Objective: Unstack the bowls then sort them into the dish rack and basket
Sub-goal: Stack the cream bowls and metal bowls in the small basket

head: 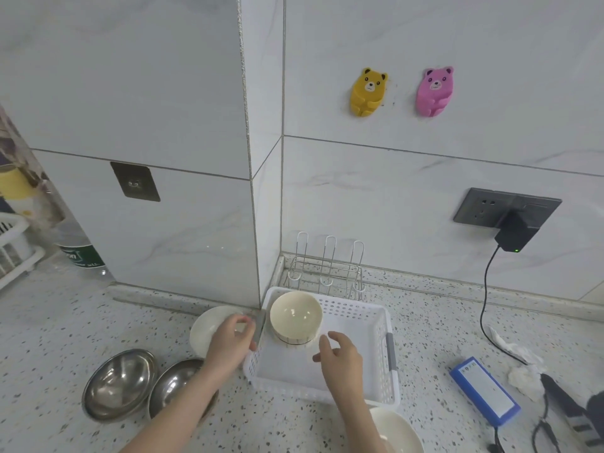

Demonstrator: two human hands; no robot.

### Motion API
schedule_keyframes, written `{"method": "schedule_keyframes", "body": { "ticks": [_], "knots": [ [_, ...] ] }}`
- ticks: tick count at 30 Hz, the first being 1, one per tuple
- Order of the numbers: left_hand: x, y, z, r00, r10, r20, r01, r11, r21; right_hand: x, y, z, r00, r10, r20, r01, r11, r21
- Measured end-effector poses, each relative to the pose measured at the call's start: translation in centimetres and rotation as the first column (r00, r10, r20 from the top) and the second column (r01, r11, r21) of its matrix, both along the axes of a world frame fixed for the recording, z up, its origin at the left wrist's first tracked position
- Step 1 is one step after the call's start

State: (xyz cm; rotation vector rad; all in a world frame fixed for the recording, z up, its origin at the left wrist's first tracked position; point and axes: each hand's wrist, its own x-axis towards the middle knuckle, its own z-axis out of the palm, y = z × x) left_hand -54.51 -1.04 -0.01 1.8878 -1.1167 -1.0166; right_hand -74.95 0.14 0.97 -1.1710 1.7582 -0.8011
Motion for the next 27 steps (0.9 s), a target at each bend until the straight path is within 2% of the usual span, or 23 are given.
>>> {"method": "schedule_keyframes", "body": {
  "ticks": [4,7,9,13,16,22,27],
  "knots": [
    [4.1,2.3,0.1,0.983,0.181,0.017,-0.181,0.984,-0.005,0.3,3.7,0.4,0.995,-0.052,0.088,0.050,0.998,0.030],
    [7.1,3.0,0.2,0.971,0.227,0.079,-0.227,0.974,-0.019,0.7,6.2,0.3,0.984,-0.099,0.150,0.089,0.994,0.069],
    [8.7,2.8,0.1,0.969,0.204,0.139,-0.205,0.979,-0.002,1.1,7.6,0.2,0.972,-0.154,0.179,0.140,0.986,0.090],
    [11.0,1.4,0.1,0.974,0.032,0.222,-0.069,0.985,0.161,2.0,10.3,0.2,0.943,-0.260,0.209,0.239,0.964,0.117],
    [11.9,-0.1,-0.2,0.977,-0.048,0.208,0.001,0.976,0.219,2.5,12.1,0.1,0.924,-0.325,0.203,0.306,0.945,0.119],
    [12.7,-2.4,-2.5,0.996,-0.074,0.043,0.055,0.936,0.348,2.9,14.6,0.0,0.873,-0.461,0.160,0.436,0.884,0.168],
    [12.7,-2.9,-4.0,0.989,-0.117,0.086,0.076,0.923,0.377,2.9,16.1,0.0,0.816,-0.563,0.126,0.539,0.822,0.183]
  ]
}}
